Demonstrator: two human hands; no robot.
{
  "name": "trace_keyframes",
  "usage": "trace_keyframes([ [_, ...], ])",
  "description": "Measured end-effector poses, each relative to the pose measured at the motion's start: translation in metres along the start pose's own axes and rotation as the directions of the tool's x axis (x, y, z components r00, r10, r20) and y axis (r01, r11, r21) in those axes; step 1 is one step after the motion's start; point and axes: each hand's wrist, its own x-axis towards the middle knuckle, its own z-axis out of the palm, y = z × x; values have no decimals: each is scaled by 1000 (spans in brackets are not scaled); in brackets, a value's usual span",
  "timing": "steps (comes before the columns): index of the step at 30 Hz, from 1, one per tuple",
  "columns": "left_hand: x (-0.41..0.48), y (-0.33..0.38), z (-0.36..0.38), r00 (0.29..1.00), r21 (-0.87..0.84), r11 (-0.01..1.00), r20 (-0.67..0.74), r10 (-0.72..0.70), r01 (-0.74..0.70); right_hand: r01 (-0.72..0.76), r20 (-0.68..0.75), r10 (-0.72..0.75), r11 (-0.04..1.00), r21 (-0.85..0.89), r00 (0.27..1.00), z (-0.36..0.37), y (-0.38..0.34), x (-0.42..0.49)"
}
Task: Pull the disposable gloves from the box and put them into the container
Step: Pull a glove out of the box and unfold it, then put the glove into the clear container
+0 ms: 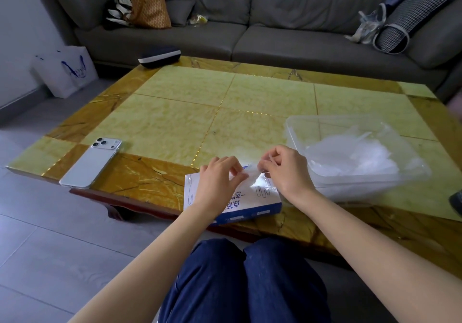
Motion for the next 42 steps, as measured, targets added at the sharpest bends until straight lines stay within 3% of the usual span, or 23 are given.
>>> trace_keyframes([
  [6,-7,-11,-4,996,13,997,45,-77,77,-28,-13,27,999,-34,1000,11,7,3],
  [10,-15,-14,-1,998,4,999,50,-35,35,-4,119,17,994,-108,993,9,11,0],
  [16,-37,-17,-3,991,214,977,134,-14,-15,76,207,-32,976,-205,978,6,14,1],
  [22,-41,-31,-6,955,401,909,296,-11,-114,116,104,-98,976,-186,990,4,-2,5],
  [42,-10,-25,-3,936,381,922,347,-66,-76,180,-166,-215,963,-202,962,-40,-38,39],
])
